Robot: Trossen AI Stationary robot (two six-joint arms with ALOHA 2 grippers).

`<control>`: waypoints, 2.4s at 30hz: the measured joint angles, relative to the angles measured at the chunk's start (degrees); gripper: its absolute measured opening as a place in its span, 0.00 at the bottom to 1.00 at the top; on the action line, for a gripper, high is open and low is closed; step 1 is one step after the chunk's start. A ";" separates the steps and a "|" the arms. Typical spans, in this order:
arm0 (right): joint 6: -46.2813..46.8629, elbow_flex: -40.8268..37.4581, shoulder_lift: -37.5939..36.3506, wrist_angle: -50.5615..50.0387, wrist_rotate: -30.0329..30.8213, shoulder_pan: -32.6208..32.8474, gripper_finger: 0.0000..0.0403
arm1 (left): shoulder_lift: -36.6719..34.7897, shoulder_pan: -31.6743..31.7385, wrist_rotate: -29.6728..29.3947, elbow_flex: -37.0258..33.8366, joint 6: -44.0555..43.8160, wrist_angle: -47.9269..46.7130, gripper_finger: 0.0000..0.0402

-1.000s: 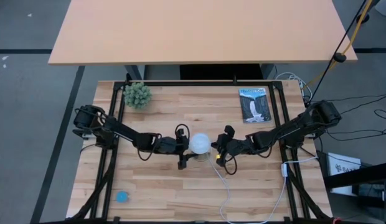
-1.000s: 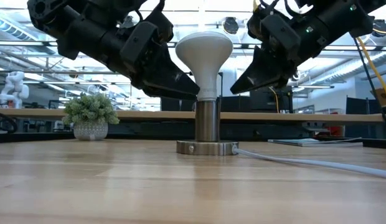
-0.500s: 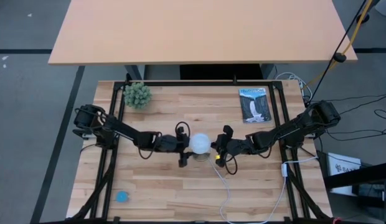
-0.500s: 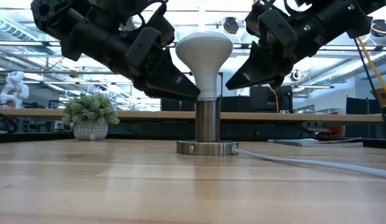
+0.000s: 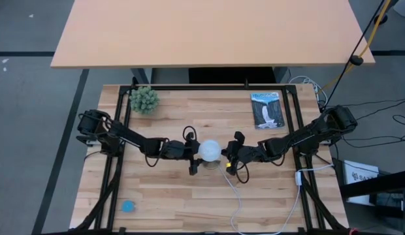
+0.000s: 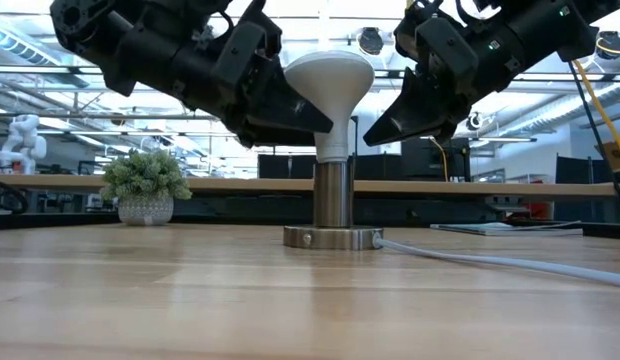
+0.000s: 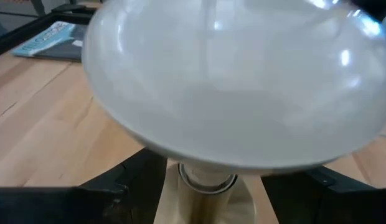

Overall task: Screw lightbulb
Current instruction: Insert the white lightbulb into the desk lamp

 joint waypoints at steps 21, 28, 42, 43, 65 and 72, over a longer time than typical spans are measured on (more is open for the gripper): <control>0.02 0.00 0.00 -0.04 0.00 0.00 0.00 | 0.04 0.27 0.02 0.00 -0.07 2.61 0.62; 0.31 0.00 0.00 -0.07 -0.02 0.00 0.00 | 0.04 0.25 0.04 0.00 -0.20 2.90 0.62; 6.39 -9.60 9.58 27.34 1.73 0.85 0.00 | 0.04 0.25 0.04 0.02 -0.13 2.37 0.62; 6.22 -10.24 10.16 29.58 2.16 0.77 0.00 | 0.04 0.25 0.04 0.00 -0.10 2.40 0.62; -0.87 -10.80 11.15 37.27 -3.79 -0.01 0.00 | 0.04 0.25 0.04 0.02 1.49 2.39 0.62; -0.65 -10.80 11.15 37.54 2.85 -0.27 0.00 | 0.04 0.25 0.04 0.02 1.46 2.39 0.62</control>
